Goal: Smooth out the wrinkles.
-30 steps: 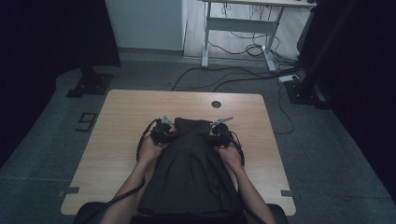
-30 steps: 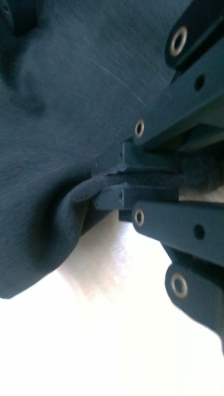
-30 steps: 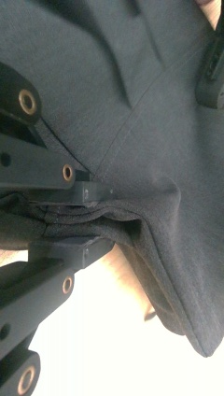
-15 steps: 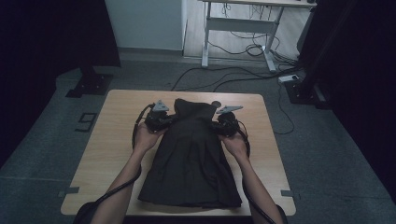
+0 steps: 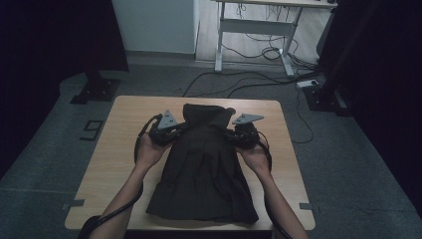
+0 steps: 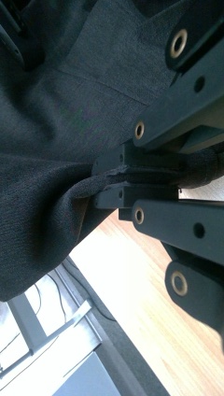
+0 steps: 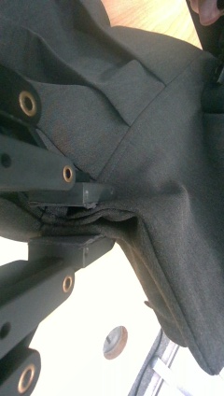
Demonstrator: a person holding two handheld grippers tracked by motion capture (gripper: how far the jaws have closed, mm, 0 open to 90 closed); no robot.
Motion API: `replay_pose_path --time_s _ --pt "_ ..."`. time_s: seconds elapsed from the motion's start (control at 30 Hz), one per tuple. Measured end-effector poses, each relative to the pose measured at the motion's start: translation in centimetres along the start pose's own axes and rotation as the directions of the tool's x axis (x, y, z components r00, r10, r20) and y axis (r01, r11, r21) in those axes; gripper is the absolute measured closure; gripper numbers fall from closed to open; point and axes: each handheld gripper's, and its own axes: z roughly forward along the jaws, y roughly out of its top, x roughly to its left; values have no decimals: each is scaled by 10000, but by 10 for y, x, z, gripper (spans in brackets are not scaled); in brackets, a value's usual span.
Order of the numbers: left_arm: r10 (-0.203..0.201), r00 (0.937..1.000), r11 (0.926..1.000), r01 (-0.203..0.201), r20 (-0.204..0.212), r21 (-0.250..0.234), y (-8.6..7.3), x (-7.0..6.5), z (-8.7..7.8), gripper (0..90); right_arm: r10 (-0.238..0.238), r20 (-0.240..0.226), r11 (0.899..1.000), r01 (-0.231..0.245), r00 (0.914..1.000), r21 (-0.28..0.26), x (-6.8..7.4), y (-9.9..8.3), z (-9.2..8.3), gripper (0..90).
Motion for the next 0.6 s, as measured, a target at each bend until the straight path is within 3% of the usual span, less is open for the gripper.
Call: replay_pose_path --time_s 0.2,0.4,0.6 --pt "-118 9998 9999 119 161 -39 -7 -1 -4 844 73 -307 9999 -76 9995 -85 1 -6 2 777" --pt "190 9997 9997 -188 161 -134 -10 -11 -15 842 -148 -490 9997 138 9987 -198 12 -11 -9 776" --pt "-170 9983 9998 165 559 100 -16 -14 -15 841 -4 -717 10000 2 9974 -29 16 -17 -12 776"
